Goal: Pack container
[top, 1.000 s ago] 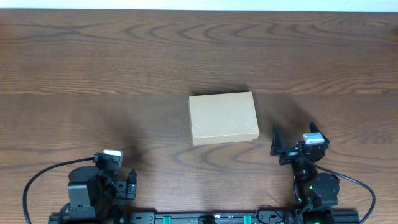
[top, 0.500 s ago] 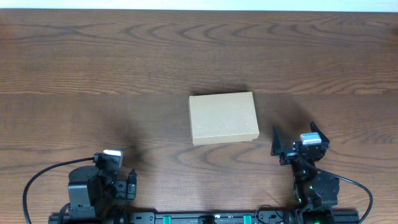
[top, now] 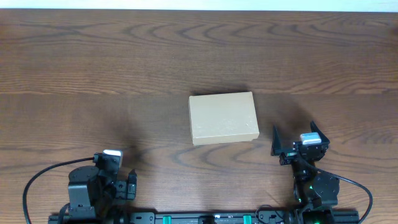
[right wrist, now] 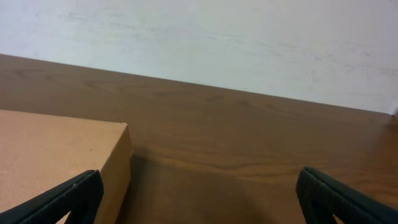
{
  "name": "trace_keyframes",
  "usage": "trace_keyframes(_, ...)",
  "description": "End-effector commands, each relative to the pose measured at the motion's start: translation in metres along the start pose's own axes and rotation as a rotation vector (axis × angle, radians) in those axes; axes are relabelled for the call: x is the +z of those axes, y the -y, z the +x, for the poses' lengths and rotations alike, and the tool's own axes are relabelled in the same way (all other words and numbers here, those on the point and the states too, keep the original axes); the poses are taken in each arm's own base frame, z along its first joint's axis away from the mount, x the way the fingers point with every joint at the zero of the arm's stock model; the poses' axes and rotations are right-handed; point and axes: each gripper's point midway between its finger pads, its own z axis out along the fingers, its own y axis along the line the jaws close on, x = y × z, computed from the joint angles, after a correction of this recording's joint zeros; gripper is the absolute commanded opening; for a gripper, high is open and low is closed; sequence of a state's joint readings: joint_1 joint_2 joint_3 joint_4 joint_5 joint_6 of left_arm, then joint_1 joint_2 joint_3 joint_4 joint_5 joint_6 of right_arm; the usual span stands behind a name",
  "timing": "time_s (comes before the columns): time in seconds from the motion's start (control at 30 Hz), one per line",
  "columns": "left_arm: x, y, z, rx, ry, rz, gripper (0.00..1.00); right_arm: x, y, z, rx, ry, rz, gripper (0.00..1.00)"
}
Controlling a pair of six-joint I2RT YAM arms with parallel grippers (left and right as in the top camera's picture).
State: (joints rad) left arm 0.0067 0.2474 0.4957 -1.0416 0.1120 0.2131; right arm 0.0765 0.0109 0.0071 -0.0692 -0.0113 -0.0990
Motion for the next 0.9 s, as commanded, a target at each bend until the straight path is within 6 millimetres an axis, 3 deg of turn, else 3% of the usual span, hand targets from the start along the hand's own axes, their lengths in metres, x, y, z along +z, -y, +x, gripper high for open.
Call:
trace_keyframes(0.0, 0.000, -0.002, 0.001, -0.008, -0.001, -0.012, 0.95, 0.000, -0.002, 0.001, -0.015, -0.001, -0.006, 0.99)
trace_keyframes(0.23, 0.000, 0.001, -0.007, -0.007, 0.034, 0.008, 0.95, 0.000, -0.002, 0.001, -0.015, -0.001, -0.006, 0.99)
trace_keyframes(0.37, -0.009, -0.009, -0.071, 0.012, 0.298, -0.038, 0.95, 0.000, -0.002, 0.001, -0.015, -0.001, -0.006, 0.99)
trace_keyframes(0.5, -0.038, -0.022, -0.141, 0.058, 0.627, -0.120, 0.95, 0.000, -0.002, 0.001, -0.015, 0.000, -0.007, 0.99)
trace_keyframes(0.57, -0.052, -0.028, -0.165, 0.059, 0.762, -0.157, 0.95, 0.000, -0.002, 0.001, -0.015, -0.001, -0.006, 0.99)
trace_keyframes(0.7, -0.061, -0.038, -0.183, 0.044, 0.925, -0.228, 0.95, 0.000, -0.002, 0.001, -0.015, -0.001, -0.006, 0.99)
trace_keyframes(0.87, -0.048, -0.046, -0.177, 0.021, 0.974, -0.279, 0.95, 0.000, -0.002, 0.001, -0.015, -0.001, -0.006, 0.99)
